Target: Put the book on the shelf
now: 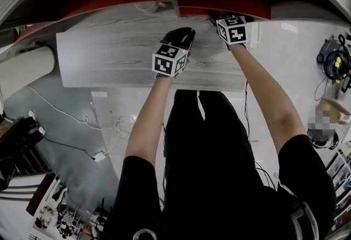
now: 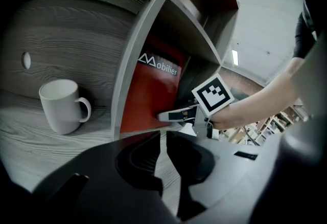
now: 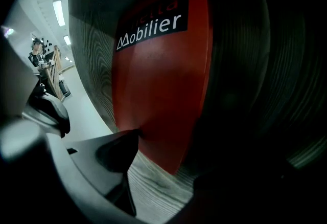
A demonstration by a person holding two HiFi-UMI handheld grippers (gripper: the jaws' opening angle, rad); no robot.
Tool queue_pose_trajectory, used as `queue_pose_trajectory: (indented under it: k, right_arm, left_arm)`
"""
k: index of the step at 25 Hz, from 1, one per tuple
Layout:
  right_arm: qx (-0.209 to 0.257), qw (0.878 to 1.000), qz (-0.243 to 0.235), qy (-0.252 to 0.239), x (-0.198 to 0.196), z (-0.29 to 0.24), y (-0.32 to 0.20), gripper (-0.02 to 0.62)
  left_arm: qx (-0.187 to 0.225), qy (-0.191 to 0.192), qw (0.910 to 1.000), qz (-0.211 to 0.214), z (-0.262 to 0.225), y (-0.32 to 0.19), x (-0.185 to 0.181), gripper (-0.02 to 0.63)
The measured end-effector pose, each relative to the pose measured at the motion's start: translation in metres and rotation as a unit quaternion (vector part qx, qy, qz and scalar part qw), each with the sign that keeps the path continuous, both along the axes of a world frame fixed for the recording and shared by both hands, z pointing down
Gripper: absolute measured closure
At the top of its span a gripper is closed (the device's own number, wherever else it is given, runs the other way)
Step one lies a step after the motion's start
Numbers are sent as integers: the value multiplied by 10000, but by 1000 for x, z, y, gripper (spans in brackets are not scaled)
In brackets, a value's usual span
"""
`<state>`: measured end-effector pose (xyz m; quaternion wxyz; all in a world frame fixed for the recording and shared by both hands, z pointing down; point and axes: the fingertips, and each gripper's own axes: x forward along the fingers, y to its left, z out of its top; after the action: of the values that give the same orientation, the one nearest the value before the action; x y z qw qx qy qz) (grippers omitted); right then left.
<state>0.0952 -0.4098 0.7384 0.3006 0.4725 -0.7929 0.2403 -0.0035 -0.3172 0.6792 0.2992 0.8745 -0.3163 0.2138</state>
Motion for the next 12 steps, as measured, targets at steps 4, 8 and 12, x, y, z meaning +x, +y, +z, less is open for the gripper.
queue_pose_trajectory:
  k: [4,8,12]
  right_arm:
    - [47,9999,37,95,1,1,-10,265]
    - [62,9998,67,187,3,-1,-18,265]
    - [110,9994,97,319,5,-4,-26,265]
  left_arm:
    - [-40,-14,10000,-7,5,5,-2,569]
    - [-61,-27,10000,-32,6,9,-4,568]
    - [-65,-70,9999,-64,8,14,-8,569]
